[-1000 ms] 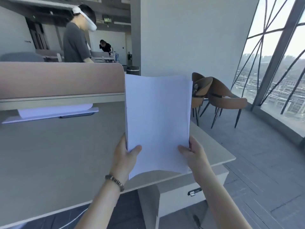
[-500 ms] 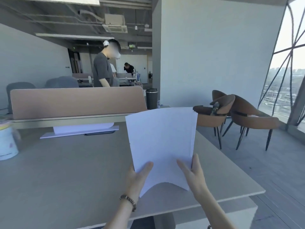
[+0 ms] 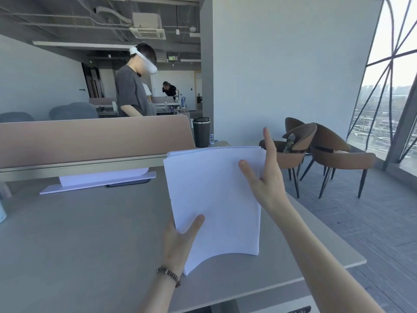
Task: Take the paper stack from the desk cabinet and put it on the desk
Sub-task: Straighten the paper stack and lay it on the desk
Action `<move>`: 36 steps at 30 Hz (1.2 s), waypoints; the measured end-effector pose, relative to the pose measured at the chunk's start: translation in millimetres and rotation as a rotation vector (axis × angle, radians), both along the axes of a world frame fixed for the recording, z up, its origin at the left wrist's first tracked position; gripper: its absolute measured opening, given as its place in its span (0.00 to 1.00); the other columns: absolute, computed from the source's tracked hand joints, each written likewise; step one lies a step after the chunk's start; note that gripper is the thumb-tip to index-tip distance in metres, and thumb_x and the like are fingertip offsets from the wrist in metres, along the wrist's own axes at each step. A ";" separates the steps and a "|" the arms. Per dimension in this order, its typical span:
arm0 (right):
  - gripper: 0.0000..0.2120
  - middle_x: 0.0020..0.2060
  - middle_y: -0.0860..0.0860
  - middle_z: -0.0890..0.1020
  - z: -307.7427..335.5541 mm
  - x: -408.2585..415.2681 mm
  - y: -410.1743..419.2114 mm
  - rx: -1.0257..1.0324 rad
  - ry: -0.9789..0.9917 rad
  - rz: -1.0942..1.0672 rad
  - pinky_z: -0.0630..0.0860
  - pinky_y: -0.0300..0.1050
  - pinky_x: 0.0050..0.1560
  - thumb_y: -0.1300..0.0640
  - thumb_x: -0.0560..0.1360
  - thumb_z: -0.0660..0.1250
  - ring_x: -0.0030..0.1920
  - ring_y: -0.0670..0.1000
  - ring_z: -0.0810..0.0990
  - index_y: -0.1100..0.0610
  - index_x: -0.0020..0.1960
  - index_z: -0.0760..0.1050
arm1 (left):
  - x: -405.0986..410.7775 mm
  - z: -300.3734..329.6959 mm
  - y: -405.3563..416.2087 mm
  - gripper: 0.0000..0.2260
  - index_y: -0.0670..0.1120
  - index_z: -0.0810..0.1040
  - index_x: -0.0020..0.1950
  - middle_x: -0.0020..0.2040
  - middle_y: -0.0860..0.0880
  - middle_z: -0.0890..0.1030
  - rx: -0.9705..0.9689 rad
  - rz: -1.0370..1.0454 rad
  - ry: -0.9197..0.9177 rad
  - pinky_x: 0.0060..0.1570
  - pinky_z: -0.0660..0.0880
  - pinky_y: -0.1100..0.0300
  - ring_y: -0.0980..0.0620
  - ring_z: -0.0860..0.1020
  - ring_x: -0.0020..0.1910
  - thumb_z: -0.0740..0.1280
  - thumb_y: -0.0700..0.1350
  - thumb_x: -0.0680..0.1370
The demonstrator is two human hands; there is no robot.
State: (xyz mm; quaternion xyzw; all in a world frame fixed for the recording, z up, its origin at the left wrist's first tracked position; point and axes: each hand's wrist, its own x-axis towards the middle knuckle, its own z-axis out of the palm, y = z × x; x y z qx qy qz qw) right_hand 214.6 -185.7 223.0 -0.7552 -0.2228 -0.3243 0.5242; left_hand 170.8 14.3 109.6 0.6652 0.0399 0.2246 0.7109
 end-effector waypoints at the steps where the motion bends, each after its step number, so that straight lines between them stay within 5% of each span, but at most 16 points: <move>1: 0.33 0.72 0.37 0.67 4.1 3.5 -1.1 -0.079 -0.051 -0.030 0.57 0.23 0.65 0.54 0.81 0.65 0.69 0.30 0.63 0.35 0.77 0.51 | 0.1 0.0 0.2 0.18 0.54 0.80 0.61 0.56 0.56 0.85 -0.006 -0.007 -0.012 0.63 0.77 0.46 0.55 0.83 0.57 0.77 0.46 0.72; 5: 0.19 0.55 0.50 0.72 2.3 9.8 -4.5 -0.109 -0.005 -0.091 0.67 0.37 0.51 0.59 0.82 0.61 0.56 0.47 0.72 0.46 0.71 0.72 | 1.0 -1.5 2.4 0.20 0.54 0.80 0.61 0.56 0.56 0.85 -0.028 -0.028 -0.008 0.62 0.77 0.44 0.54 0.83 0.57 0.77 0.50 0.71; 10: 0.30 0.63 0.44 0.78 -13.7 12.1 -7.6 0.246 0.164 0.109 0.76 0.46 0.62 0.58 0.81 0.65 0.63 0.46 0.78 0.43 0.77 0.57 | 4.2 -1.3 4.1 0.16 0.53 0.80 0.57 0.52 0.53 0.87 -0.072 -0.050 0.014 0.56 0.80 0.44 0.52 0.85 0.52 0.78 0.43 0.71; 14: 0.13 0.55 0.46 0.87 -52.7 4.9 -0.7 0.405 0.461 0.233 0.83 0.43 0.48 0.55 0.81 0.66 0.60 0.55 0.84 0.51 0.65 0.75 | 5.7 -8.4 5.0 0.14 0.49 0.84 0.54 0.49 0.52 0.88 -0.064 -0.032 0.055 0.55 0.81 0.44 0.51 0.86 0.50 0.79 0.45 0.70; 17: 0.13 0.58 0.52 0.86 -70.7 8.3 4.7 0.444 0.487 0.193 0.82 0.53 0.54 0.52 0.80 0.67 0.59 0.57 0.84 0.52 0.63 0.77 | 11.1 -6.8 3.4 0.10 0.48 0.87 0.49 0.45 0.55 0.88 -0.023 0.002 0.049 0.54 0.82 0.47 0.54 0.86 0.48 0.79 0.48 0.70; 20: 0.13 0.58 0.50 0.85 -75.0 15.2 6.7 0.451 0.423 0.137 0.81 0.57 0.58 0.48 0.79 0.67 0.58 0.54 0.84 0.49 0.62 0.78 | 16.4 -0.3 1.0 0.08 0.50 0.86 0.47 0.44 0.57 0.88 -0.020 0.046 0.031 0.50 0.80 0.58 0.58 0.86 0.48 0.79 0.47 0.70; 24: 0.17 0.59 0.48 0.84 -108.9 11.9 9.9 0.404 0.457 0.111 0.79 0.62 0.61 0.42 0.77 0.66 0.60 0.52 0.83 0.46 0.64 0.77 | 14.7 -20.4 1.1 0.10 0.51 0.85 0.49 0.46 0.58 0.88 0.046 0.056 0.079 0.52 0.79 0.60 0.63 0.84 0.47 0.79 0.47 0.70; 28: 0.18 0.59 0.45 0.85 -132.3 17.3 7.9 0.350 0.538 0.081 0.79 0.59 0.61 0.39 0.77 0.64 0.61 0.50 0.83 0.43 0.64 0.76 | 22.4 -24.2 4.2 0.11 0.51 0.85 0.50 0.45 0.59 0.87 0.139 0.051 0.139 0.49 0.79 0.61 0.63 0.84 0.47 0.79 0.50 0.69; 32: 0.12 0.48 0.50 0.85 -118.8 41.1 -8.7 0.265 0.640 -0.086 0.79 0.50 0.45 0.44 0.78 0.65 0.48 0.55 0.85 0.53 0.51 0.77 | 50.5 -10.9 -3.1 0.05 0.53 0.84 0.44 0.39 0.63 0.86 0.258 0.004 0.205 0.39 0.77 0.69 0.71 0.82 0.39 0.78 0.49 0.71; 36: 0.18 0.46 0.60 0.85 -126.8 82.4 -40.1 0.146 0.808 -0.187 0.75 0.46 0.37 0.45 0.74 0.67 0.40 0.58 0.83 0.61 0.47 0.78 | 84.1 -11.0 -28.9 0.13 0.47 0.81 0.44 0.42 0.51 0.85 0.297 -0.044 0.407 0.37 0.78 0.60 0.53 0.82 0.38 0.79 0.52 0.69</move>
